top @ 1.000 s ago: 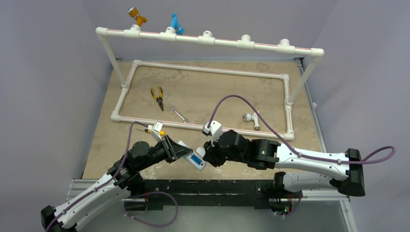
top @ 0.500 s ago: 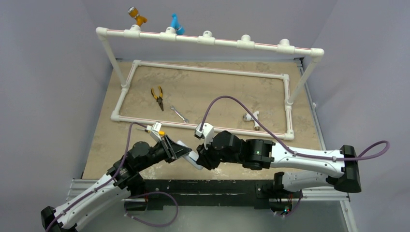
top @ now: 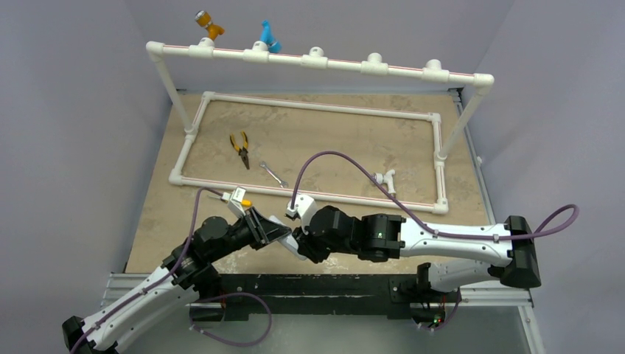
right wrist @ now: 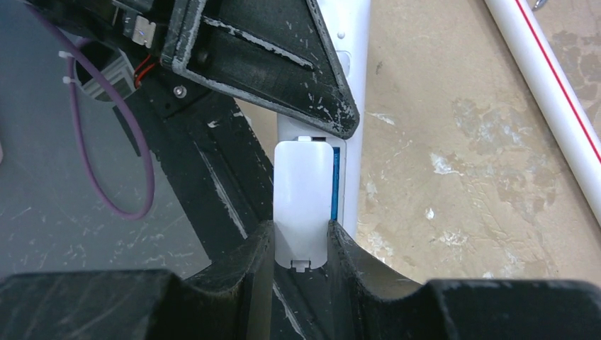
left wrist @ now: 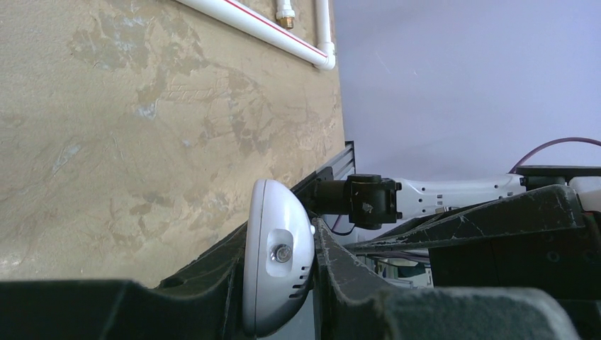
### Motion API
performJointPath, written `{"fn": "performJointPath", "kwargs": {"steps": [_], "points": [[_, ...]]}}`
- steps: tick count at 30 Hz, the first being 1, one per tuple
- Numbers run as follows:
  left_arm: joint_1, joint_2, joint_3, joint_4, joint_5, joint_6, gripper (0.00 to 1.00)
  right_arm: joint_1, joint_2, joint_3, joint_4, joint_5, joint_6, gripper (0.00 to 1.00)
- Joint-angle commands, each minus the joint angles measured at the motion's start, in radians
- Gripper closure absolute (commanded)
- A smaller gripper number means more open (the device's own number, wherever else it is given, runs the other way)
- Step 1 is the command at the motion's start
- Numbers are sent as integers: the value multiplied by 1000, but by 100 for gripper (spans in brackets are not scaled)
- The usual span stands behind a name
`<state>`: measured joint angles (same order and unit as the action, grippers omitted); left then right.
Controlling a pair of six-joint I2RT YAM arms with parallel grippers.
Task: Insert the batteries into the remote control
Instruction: Load the battery cover into the remote control.
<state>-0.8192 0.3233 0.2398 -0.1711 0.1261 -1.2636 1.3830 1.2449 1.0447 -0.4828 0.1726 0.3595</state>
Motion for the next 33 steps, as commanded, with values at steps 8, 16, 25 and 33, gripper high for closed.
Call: {"fn": "performJointPath", "kwargs": {"steps": [8, 16, 25, 33], "points": [[0, -20, 49, 19, -4, -16, 100, 19, 17, 53, -39, 104, -13, 76], [0, -15, 44, 18, -3, -26, 100, 27, 41, 70, -36, 98, -19, 76], [1, -12, 44, 21, -6, -28, 100, 37, 69, 89, -46, 99, -26, 76], [1, -9, 42, 25, -5, -32, 100, 45, 71, 89, -72, 122, -19, 76]]}}
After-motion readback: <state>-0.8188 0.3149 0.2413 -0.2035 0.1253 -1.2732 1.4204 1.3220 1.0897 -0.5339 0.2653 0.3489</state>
